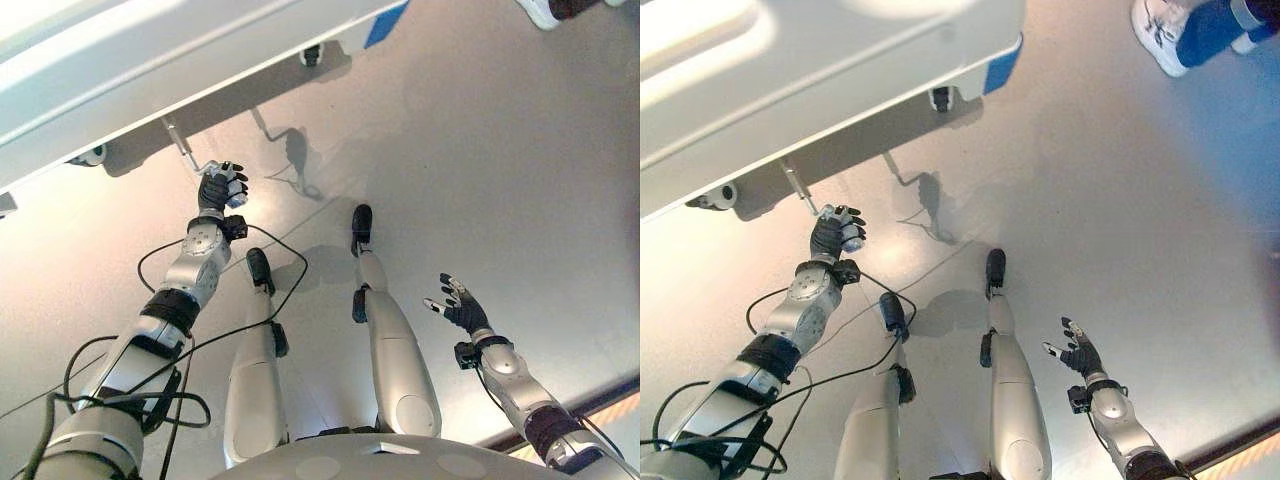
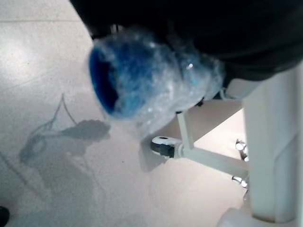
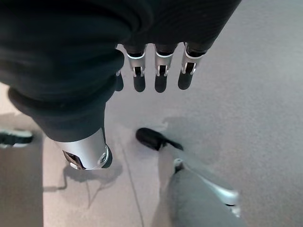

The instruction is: Raise the hospital bed

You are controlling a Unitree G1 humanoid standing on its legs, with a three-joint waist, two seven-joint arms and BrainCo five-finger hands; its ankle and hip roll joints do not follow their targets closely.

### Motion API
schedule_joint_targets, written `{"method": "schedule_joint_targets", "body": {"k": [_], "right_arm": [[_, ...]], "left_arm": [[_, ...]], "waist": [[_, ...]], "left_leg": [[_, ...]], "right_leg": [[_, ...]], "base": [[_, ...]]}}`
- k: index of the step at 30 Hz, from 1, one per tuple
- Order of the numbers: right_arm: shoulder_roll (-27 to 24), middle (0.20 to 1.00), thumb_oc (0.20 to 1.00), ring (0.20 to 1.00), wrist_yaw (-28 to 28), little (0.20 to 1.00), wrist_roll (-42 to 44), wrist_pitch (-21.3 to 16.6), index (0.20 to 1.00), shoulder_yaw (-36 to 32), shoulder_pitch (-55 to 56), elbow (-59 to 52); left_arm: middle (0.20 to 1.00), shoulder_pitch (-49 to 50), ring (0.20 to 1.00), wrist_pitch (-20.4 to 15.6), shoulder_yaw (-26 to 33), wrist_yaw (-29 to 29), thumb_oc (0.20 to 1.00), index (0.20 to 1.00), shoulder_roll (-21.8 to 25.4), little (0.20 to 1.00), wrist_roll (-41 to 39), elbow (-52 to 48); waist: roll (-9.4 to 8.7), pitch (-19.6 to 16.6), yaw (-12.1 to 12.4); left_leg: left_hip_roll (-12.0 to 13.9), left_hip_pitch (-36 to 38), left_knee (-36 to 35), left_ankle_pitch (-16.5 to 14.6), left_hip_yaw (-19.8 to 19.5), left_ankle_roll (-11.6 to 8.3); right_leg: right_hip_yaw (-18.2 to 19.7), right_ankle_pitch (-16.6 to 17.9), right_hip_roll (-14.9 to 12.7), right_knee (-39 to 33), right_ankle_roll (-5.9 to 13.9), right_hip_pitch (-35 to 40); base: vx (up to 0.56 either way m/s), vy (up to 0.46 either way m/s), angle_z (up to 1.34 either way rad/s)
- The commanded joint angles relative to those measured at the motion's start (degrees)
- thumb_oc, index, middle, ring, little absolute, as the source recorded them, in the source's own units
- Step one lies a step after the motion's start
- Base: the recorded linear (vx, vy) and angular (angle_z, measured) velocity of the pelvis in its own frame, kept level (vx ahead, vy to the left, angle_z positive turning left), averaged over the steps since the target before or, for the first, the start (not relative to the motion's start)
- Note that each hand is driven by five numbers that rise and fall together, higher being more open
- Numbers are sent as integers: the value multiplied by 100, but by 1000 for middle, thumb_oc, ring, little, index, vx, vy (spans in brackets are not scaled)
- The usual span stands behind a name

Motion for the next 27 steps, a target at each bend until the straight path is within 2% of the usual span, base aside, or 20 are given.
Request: {"method": "schedule_joint_targets", "body": {"k": [1, 12, 23, 27], "right_arm": [[-143, 1000, 1000, 1000, 8, 1000, -113, 71, 1000, -276, 283, 81], [-53, 1000, 1000, 1000, 143, 1000, -204, 126, 1000, -262, 308, 271], [-27, 1000, 1000, 1000, 215, 1000, -162, 141, 1000, -349, 463, 570], [14, 1000, 1000, 1000, 253, 1000, -97, 144, 1000, -339, 493, 645]], "left_arm": [[200, 312, 200, -677, -18, -575, 200, 200, -19, 200, 231, -1588], [200, 1348, 200, -711, 492, -887, 200, 200, 474, 200, -134, -2296], [200, 1824, 200, -704, 930, -923, 200, 200, 924, 200, -204, -2227], [200, 1870, 200, -677, 1083, -884, 200, 200, 1078, 200, -236, -1868]], "waist": [[290, -119, -22], [124, -163, 283], [-69, -136, 535], [-202, -102, 628]], "left_leg": [[-550, -262, -9, -2, -180, 604], [-629, -95, -7, 7, -379, 651], [-689, -152, 5, 39, -623, 685], [-705, -224, 0, 57, -719, 694]], "right_leg": [[-317, -571, 390, 272, 355, 351], [-575, -525, 297, 70, 430, 807], [-862, -499, 173, -14, 532, 1003], [-1000, -477, 127, -34, 587, 1046]], "base": [[14, 28, 9], [4, 48, 10], [19, 52, 14], [17, 53, 8]]}}
